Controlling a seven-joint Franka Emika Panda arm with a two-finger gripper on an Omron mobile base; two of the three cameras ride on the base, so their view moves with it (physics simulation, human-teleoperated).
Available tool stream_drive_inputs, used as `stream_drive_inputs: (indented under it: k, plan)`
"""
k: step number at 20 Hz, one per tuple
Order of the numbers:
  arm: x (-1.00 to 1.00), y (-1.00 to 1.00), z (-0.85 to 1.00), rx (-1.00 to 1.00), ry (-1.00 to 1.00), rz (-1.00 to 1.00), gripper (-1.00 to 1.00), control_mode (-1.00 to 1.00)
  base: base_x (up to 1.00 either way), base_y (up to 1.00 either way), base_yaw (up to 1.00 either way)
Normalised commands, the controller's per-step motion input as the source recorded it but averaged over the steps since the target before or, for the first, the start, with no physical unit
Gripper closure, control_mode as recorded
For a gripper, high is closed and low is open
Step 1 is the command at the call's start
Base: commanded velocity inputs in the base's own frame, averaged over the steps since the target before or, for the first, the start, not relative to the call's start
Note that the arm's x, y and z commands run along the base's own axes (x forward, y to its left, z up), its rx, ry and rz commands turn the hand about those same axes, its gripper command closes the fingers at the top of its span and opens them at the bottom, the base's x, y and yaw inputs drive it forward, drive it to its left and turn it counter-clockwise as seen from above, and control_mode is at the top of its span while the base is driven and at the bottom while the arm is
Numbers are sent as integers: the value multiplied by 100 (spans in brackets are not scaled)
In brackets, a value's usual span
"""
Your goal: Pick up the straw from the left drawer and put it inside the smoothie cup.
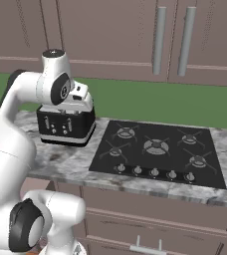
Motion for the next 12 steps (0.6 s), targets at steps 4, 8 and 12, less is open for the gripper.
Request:
stream_drive_inputs:
  k: [4, 8, 12]
  plan:
    - [-14, 0, 0, 0, 0, 0, -100, -100, 0, 0, 0]
    - [-28, 4, 0, -4, 0, 4, -100, -100, 0, 0, 0]
    - [-26, 5, 0, -6, 0, 5, -100, -100, 0, 0, 0]
